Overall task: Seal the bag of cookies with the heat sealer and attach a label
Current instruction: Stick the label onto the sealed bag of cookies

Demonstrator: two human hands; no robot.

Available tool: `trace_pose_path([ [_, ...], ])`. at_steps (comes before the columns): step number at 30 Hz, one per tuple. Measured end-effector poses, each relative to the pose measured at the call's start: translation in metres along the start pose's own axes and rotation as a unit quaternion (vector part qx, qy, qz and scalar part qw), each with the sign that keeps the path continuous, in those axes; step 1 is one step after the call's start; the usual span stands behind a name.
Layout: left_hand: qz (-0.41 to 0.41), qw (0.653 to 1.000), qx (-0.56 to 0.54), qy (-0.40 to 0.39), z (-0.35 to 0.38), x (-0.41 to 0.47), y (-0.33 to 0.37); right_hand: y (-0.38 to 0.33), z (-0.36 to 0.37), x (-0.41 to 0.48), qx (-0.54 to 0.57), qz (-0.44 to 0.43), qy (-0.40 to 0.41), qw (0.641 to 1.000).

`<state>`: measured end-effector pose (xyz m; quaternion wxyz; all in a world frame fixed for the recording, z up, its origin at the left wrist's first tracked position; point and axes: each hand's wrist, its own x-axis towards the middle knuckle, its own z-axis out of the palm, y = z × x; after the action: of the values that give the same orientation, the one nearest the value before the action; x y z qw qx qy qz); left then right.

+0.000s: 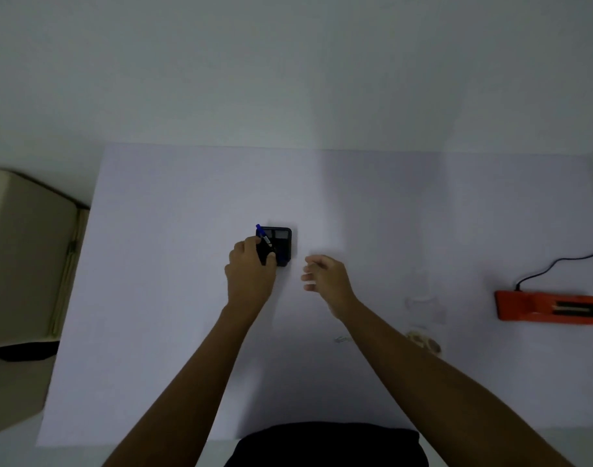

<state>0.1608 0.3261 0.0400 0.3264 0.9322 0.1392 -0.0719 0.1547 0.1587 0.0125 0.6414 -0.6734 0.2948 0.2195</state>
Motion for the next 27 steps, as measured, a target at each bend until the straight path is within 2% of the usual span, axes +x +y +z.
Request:
trace_pose_path([
  [2,0.04,0.999,-0.033,0.007,0.007,-0.02,0.003,0.018,-0.02,-0.008,0.0,0.009,0.02,1.0],
  [6,0.082,0.99,-0.067,-0.098,0.041,-0.063,0.011,0.062,-0.063,-0.026,-0.016,0.022,0.071,0.997],
  [11,0.086,0.971,-0.043,-0.217,0.095,-0.105,0.012,0.113,-0.101,-0.042,-0.105,0.011,0.117,0.988],
  [14,0.08,0.962,-0.031,-0.26,0.124,-0.123,0.008,0.132,-0.115,-0.05,-0.123,0.017,0.116,0.986],
  [19,0.064,0.961,-0.013,-0.269,0.16,-0.144,0.008,0.148,-0.124,-0.058,-0.111,0.024,0.073,0.991],
  [27,0.048,0.976,0.044,-0.208,0.179,-0.148,0.016,0.162,-0.129,-0.057,-0.06,0.018,0.059,0.996],
])
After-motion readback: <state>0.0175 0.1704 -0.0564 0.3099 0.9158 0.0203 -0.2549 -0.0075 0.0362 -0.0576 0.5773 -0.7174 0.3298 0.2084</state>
